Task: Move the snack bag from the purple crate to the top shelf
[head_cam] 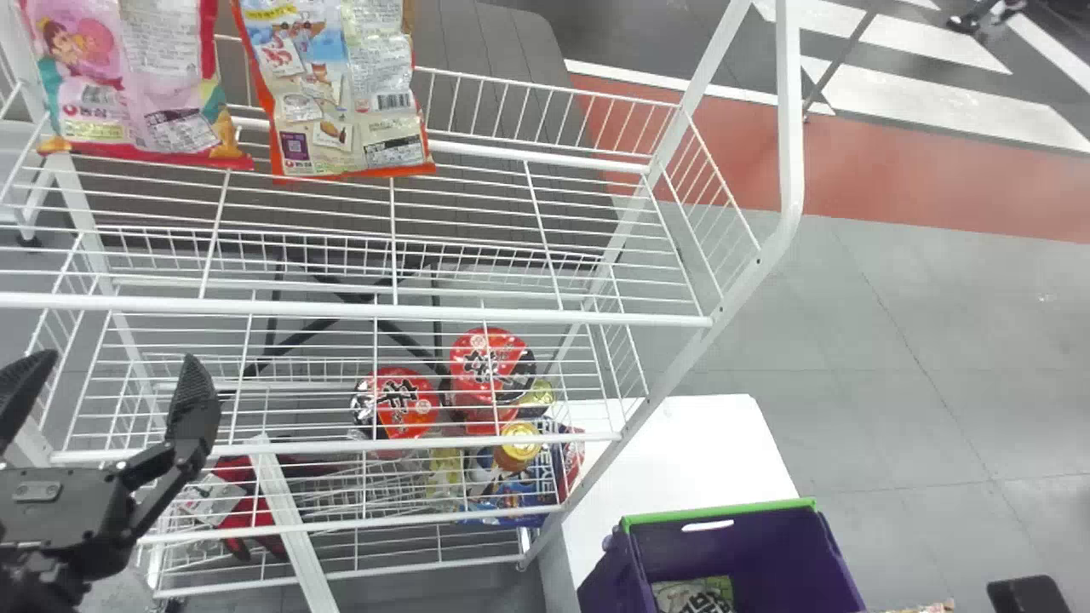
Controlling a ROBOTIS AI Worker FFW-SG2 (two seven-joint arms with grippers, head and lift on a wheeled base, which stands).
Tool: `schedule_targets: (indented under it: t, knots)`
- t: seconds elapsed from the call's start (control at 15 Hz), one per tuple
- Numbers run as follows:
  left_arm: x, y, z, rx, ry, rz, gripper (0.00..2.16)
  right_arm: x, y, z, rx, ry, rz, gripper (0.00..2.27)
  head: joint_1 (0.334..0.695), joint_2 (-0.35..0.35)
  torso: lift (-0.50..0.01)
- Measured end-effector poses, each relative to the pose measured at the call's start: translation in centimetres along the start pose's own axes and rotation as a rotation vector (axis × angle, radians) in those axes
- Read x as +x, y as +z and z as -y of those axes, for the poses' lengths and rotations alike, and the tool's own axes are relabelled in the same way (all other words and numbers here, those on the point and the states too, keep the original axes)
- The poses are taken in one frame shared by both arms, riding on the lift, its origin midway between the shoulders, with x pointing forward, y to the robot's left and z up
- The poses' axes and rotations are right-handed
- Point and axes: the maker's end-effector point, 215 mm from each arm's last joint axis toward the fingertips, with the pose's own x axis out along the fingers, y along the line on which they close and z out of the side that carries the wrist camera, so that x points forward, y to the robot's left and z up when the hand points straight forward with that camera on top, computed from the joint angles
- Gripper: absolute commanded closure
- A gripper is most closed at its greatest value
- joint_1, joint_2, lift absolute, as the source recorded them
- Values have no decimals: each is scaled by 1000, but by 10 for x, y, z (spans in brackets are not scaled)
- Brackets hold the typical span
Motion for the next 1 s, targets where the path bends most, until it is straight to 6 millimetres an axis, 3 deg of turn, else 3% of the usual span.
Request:
schedule_targets:
  t: [1.0]
  knots:
    - [1, -2, 0, 5, 2, -12, 103, -2, 16, -8, 2, 9, 17, 1646, 695, -350, -32]
